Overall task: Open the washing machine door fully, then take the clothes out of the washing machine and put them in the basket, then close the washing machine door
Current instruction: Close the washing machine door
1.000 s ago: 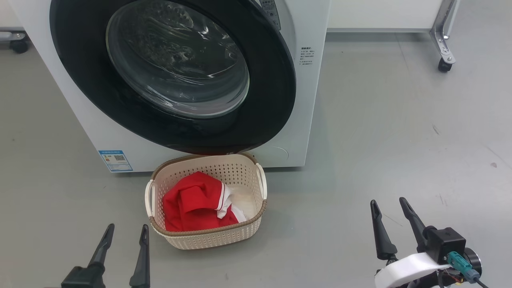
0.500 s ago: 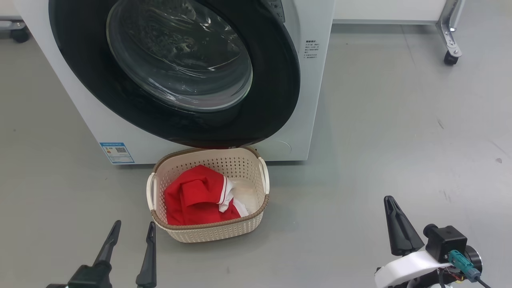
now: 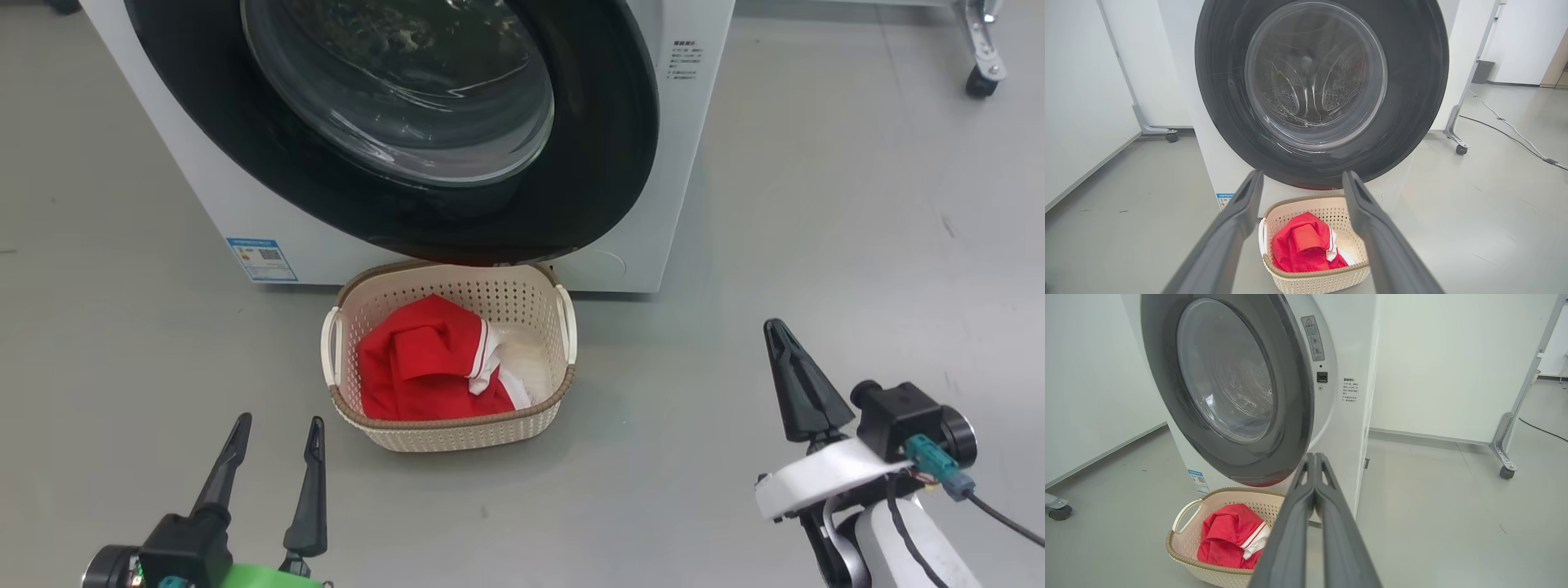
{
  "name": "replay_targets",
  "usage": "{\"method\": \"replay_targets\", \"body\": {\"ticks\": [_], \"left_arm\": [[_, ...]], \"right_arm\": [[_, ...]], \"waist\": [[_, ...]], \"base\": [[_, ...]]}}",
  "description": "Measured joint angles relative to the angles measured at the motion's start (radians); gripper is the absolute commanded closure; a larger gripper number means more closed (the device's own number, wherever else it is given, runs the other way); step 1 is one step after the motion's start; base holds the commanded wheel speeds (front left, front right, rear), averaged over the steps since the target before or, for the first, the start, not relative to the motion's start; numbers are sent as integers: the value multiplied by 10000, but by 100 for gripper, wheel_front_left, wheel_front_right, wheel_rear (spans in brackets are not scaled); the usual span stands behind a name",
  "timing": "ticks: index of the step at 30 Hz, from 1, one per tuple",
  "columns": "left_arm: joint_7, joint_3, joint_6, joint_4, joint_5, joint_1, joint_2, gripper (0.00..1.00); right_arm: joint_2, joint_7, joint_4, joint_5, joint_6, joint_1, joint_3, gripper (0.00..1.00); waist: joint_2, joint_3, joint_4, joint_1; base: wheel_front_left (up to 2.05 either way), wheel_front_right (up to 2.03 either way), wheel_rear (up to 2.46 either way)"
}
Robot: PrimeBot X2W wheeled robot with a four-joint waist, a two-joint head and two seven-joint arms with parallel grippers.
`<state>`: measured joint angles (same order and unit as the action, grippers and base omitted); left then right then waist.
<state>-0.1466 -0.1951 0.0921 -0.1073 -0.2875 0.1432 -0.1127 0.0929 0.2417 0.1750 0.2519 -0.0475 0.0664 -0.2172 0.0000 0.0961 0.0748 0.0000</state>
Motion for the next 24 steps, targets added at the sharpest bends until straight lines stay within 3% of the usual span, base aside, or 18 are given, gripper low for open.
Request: {"method": "replay_targets", "body": {"ticks": [11, 24], "left_arm": [[-132, -339, -94, 8, -31, -750, 221, 0], [-430, -619, -282, 186, -213, -1640, 395, 0]], "right_arm": [[324, -525, 322, -167, -326, 2013, -228, 100], [663, -832, 633, -341, -439, 4537, -115, 100]], "waist": [[0, 779, 833, 0], [0, 1737, 2127, 0]], "base": [[0, 0, 0], [0, 0, 0]]}}
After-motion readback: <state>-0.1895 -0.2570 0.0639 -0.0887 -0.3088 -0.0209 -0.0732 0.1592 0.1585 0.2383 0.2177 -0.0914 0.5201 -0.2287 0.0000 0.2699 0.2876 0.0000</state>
